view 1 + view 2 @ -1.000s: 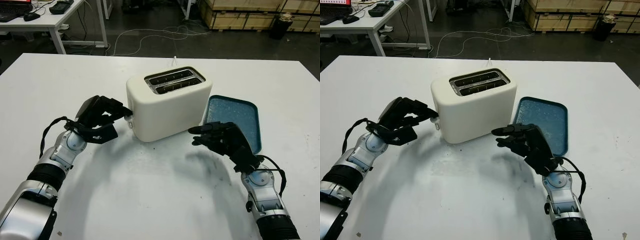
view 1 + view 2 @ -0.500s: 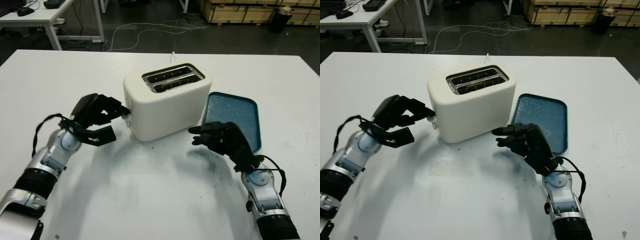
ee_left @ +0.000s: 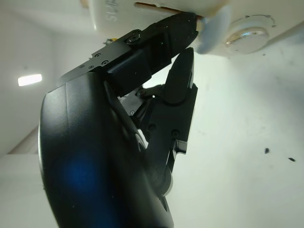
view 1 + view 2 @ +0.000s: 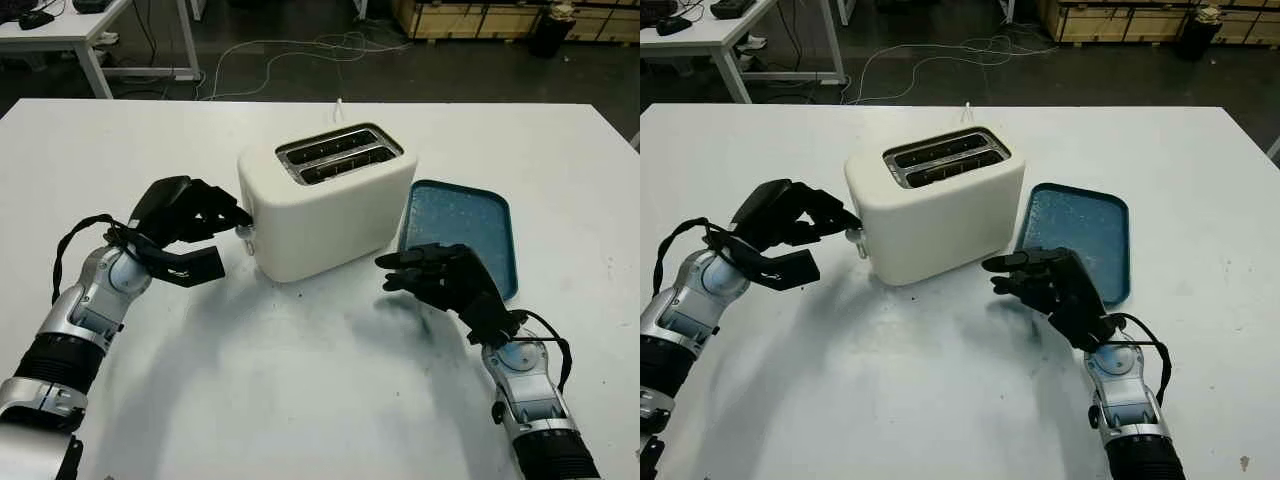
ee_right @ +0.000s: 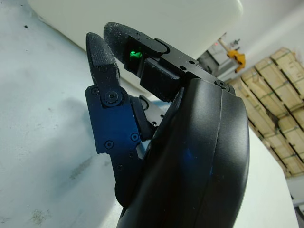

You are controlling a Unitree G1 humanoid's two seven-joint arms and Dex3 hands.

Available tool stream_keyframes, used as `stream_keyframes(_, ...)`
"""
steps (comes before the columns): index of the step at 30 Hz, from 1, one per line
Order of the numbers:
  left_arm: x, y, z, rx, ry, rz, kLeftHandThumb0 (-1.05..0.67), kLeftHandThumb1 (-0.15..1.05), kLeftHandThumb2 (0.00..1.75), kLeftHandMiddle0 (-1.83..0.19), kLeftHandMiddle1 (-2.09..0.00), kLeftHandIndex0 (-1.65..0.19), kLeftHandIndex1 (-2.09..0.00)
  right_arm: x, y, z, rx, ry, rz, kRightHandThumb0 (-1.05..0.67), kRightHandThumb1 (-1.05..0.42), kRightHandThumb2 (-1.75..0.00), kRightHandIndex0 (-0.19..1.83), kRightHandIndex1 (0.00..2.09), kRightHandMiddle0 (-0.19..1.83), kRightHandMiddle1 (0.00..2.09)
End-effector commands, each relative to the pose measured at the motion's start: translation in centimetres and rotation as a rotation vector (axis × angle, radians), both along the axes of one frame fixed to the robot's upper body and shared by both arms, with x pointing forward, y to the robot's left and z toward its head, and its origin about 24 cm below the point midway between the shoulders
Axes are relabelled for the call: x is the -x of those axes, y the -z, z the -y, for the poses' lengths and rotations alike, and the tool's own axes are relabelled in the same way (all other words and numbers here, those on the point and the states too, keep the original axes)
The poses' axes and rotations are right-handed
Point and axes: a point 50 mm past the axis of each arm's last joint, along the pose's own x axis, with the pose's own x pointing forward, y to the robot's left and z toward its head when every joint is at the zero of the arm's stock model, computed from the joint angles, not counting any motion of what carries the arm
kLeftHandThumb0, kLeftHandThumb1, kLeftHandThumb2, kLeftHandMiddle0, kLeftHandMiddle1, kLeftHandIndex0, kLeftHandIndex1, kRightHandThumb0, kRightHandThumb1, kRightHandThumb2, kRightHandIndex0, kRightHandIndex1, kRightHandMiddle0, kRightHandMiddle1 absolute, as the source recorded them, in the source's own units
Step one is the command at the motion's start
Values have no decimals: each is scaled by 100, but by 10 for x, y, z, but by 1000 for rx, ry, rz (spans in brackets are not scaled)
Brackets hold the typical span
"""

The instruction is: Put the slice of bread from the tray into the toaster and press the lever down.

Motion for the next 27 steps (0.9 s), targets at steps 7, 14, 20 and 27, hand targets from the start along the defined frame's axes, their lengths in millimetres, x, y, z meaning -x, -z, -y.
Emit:
stream_keyframes(7,0,-35,-11,-29,-58,147,-16,88,0,-87,-128,-121,-4,0,0,-1,-9,-4,0,-47,-88,0,118,43,119,0)
stream_keyframes(14,1,-64,-26,-73,-118,250,-17,82,0,-101,-94,-124,-3,0,1,-2,-8,-6,-3,-48,-89,0,117,42,119,0)
stream_keyframes(20,8,-76,-30,-68,-142,292,-18,82,0,-109,-91,-126,-3,0,-1,0,-22,-12,17,-48,-89,0,117,42,118,0)
stream_keyframes(27,38,-52,-26,167,-184,302,-19,86,0,-95,-116,-125,-1,-8,-21,21,-94,77,203,-45,-90,0,113,45,113,0)
